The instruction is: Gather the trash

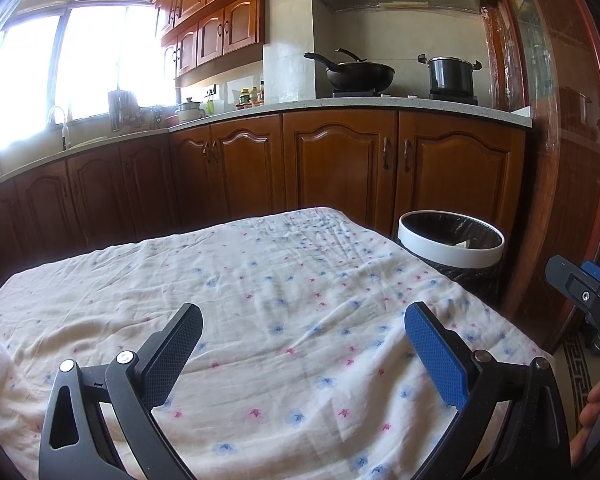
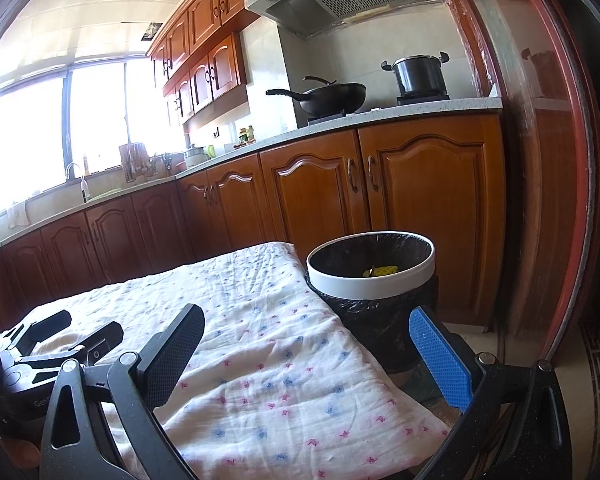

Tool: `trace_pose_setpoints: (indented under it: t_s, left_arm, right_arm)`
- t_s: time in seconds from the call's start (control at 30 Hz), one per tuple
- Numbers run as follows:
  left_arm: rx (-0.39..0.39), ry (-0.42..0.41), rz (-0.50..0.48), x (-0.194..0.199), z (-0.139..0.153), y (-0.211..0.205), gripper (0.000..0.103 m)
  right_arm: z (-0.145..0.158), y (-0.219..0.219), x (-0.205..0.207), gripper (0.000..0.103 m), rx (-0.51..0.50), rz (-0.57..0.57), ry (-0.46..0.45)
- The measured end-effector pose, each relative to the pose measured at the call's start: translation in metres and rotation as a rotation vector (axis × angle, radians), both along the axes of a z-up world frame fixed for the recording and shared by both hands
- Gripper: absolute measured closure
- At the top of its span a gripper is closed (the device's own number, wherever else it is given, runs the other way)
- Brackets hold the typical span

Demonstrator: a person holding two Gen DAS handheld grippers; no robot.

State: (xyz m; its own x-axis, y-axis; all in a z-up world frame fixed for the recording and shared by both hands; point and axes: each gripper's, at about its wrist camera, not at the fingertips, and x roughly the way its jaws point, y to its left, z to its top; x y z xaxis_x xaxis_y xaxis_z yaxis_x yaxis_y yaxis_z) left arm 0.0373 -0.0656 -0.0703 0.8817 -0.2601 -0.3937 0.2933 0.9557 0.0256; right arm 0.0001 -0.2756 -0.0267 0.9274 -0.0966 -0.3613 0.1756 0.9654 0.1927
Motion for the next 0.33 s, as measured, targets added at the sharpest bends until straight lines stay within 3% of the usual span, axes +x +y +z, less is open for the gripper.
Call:
trace_pose_setpoints:
  t_s: [0.33]
  left_arm:
    - [-0.011, 0.024, -0.014, 0.0038, 0.0002, 0.0027, 0.001]
  right_arm:
    - [-0.0030, -0.0035, 0.0057, 0.000, 0.020, 0.005, 0.024]
